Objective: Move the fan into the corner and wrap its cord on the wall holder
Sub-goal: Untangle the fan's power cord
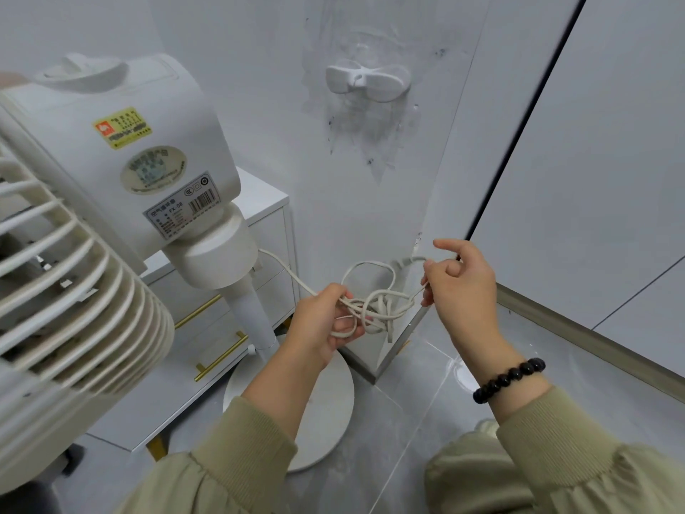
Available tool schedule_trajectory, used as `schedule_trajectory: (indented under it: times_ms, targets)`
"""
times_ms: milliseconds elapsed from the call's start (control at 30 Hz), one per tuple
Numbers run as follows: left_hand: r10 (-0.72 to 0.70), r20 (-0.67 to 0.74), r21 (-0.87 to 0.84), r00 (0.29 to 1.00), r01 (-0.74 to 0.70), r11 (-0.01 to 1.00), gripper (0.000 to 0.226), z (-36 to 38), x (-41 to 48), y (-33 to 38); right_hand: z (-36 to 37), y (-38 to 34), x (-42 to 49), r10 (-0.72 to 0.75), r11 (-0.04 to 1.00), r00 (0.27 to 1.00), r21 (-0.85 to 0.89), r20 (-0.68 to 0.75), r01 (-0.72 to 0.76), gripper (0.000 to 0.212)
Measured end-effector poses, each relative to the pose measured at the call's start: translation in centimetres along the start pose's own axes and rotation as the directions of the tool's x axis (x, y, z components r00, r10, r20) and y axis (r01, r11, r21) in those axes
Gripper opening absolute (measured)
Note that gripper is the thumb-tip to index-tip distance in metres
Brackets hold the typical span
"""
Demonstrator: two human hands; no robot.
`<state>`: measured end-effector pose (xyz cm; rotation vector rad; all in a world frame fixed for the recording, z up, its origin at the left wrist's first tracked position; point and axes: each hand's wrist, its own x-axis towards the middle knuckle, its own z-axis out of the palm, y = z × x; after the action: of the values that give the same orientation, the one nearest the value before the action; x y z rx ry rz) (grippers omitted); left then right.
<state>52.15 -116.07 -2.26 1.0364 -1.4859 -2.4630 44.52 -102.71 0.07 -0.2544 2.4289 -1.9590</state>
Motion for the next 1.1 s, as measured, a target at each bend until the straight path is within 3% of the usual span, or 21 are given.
schedule_trajectory:
  times_ms: [167,267,333,500,667,733,767,800,833,900,933,1000,1033,1100]
  targets:
    - [-0.069,0.031,-0.043,0.997,0.07,0.997,0.023,-0.3,0.1,0.4,-0.4,0.5,0.9,0.025,0.974,0.976,-0.227,0.216,0.025,0.031]
    - [-0.091,0.057,-0.05,0.994,0.093,0.994,0.025,-0.5,0.2,0.5,-1.0,0.8,1.0,-0.02,0.888,0.899,-0.405,0.438,0.217,0.047]
    - [-0.1,0.066,-0.047,0.993,0.103,0.994,0.026,-0.5,0.3,0.4,-1.3,0.8,0.6,-0.068,0.852,0.842,-0.408,0.536,0.328,0.049]
    - [-0.141,0.08,-0.067,0.987,0.146,0.987,0.026,-0.8,0.5,0.6,-1.3,0.1,0.2,-0.196,0.867,0.816,-0.293,0.544,0.403,0.057]
    - [-0.165,0.119,-0.067,0.979,0.174,0.982,0.03,-0.9,0.5,0.8,-0.8,-0.2,-0.1,-0.183,0.856,0.831,-0.331,0.525,0.397,0.016]
    - [-0.183,0.106,0.069,0.977,0.177,0.982,0.042,-1.0,0.5,1.0,-0.8,0.0,0.1,-0.183,0.864,0.875,-0.352,0.449,0.361,0.011]
    - [-0.155,0.047,0.221,0.987,0.141,0.965,0.051,-1.1,0.5,1.1,-0.8,0.0,0.2,-0.178,0.872,0.898,-0.358,0.402,0.333,0.012]
    - [-0.069,-0.039,0.43,0.997,0.079,0.899,0.06,-1.2,0.6,1.2,-0.9,0.1,0.4,-0.17,0.879,0.917,-0.366,0.361,0.307,0.013]
    - [0.082,-0.129,0.662,0.988,0.024,0.749,0.065,-1.5,0.7,1.2,-0.9,0.1,0.5,-0.154,0.882,0.931,-0.379,0.331,0.281,0.013]
    - [0.496,-0.148,0.941,0.856,-0.032,0.337,0.06,-2.2,0.6,1.1,-0.8,0.3,0.5,-0.112,0.88,0.944,-0.409,0.311,0.24,0.009]
    - [0.647,-0.068,0.971,0.759,-0.099,0.218,0.053,-2.2,0.2,1.1,-0.7,0.3,0.5,-0.099,0.876,0.943,-0.421,0.317,0.234,0.007]
    - [0.81,0.15,0.913,0.567,-0.393,0.106,0.032,-1.9,-0.3,0.9,-0.4,0.4,0.3,-0.093,0.864,0.935,-0.439,0.342,0.246,0.007]
    - [0.822,0.264,0.844,0.504,-0.534,0.056,0.025,-1.7,-0.3,0.8,-0.3,0.3,0.2,-0.094,0.86,0.93,-0.442,0.355,0.256,0.007]
    - [0.771,0.491,0.721,0.406,-0.687,-0.097,0.036,-1.5,0.1,0.3,-0.1,0.3,0.1,-0.097,0.855,0.922,-0.443,0.376,0.271,0.007]
